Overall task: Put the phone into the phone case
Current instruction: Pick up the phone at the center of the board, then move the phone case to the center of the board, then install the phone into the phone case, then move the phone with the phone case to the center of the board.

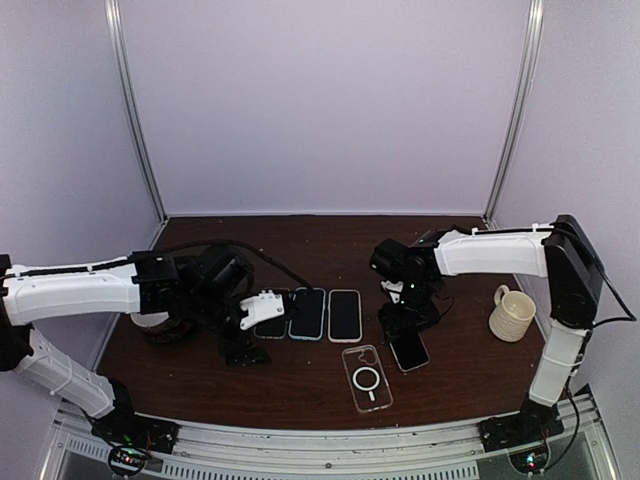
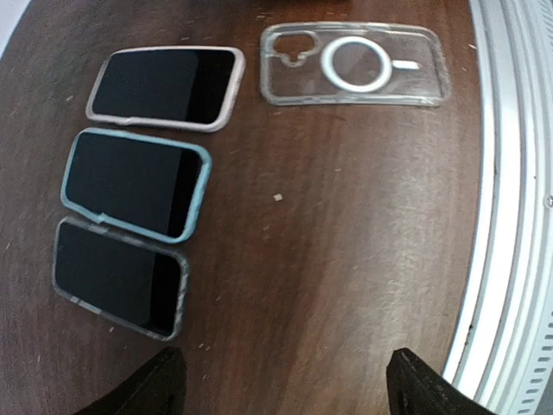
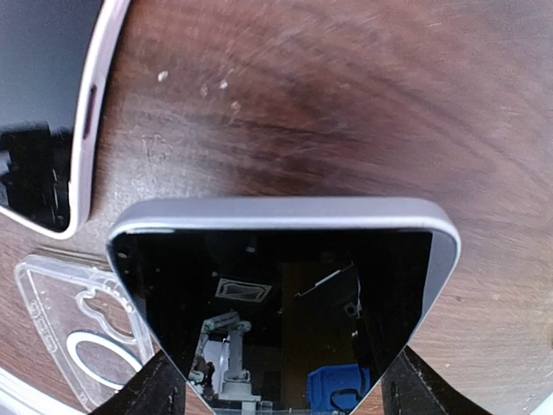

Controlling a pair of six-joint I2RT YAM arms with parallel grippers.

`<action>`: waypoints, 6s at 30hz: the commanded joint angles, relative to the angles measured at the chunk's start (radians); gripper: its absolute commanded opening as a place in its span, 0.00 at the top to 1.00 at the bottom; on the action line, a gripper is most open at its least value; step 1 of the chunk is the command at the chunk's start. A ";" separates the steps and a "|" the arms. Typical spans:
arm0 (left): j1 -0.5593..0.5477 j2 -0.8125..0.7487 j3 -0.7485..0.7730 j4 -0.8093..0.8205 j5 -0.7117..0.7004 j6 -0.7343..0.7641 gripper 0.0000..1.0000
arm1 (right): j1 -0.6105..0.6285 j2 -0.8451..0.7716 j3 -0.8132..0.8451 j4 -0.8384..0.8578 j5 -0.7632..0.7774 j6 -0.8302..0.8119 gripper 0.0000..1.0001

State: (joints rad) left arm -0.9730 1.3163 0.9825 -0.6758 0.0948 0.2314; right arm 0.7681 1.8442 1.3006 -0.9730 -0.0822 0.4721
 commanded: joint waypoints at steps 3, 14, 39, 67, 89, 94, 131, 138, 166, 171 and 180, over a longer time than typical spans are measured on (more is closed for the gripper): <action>-0.198 0.237 0.105 0.069 -0.018 0.098 0.22 | 0.003 -0.208 -0.139 0.159 0.116 0.091 0.50; -0.299 0.714 0.414 0.094 -0.020 0.142 0.50 | -0.005 -0.503 -0.324 0.166 0.226 0.129 0.46; -0.118 0.397 0.194 0.409 0.109 -0.285 0.49 | 0.227 -0.517 -0.319 0.239 0.245 0.198 0.54; -0.064 0.280 0.085 0.413 -0.188 -0.427 0.44 | 0.423 -0.265 -0.227 0.185 0.249 0.394 0.58; -0.062 0.288 0.074 0.413 -0.194 -0.415 0.44 | 0.433 -0.152 -0.285 0.246 0.189 0.501 0.55; -0.061 0.301 0.083 0.407 -0.185 -0.412 0.44 | 0.430 -0.123 -0.269 0.214 0.199 0.509 0.29; -0.235 0.686 0.372 0.342 0.220 -0.113 0.66 | 0.212 -0.449 -0.599 0.542 -0.131 0.450 0.41; -0.249 0.784 0.478 0.300 0.280 -0.087 0.64 | 0.181 -0.505 -0.683 0.580 -0.142 0.478 0.42; -0.235 0.678 0.379 0.270 0.390 0.038 0.79 | 0.155 -0.524 -0.669 0.582 -0.255 0.434 0.47; -0.235 0.732 0.415 0.325 0.318 0.017 0.79 | 0.136 -0.508 -0.674 0.589 -0.264 0.426 0.51; -0.240 0.797 0.454 0.342 0.314 -0.005 0.80 | 0.102 -0.509 -0.721 0.623 -0.284 0.416 0.52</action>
State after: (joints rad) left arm -1.2121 2.0865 1.3933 -0.3752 0.4023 0.2306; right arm 0.8837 1.3338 0.6083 -0.3817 -0.3462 0.9020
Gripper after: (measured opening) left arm 0.198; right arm 0.481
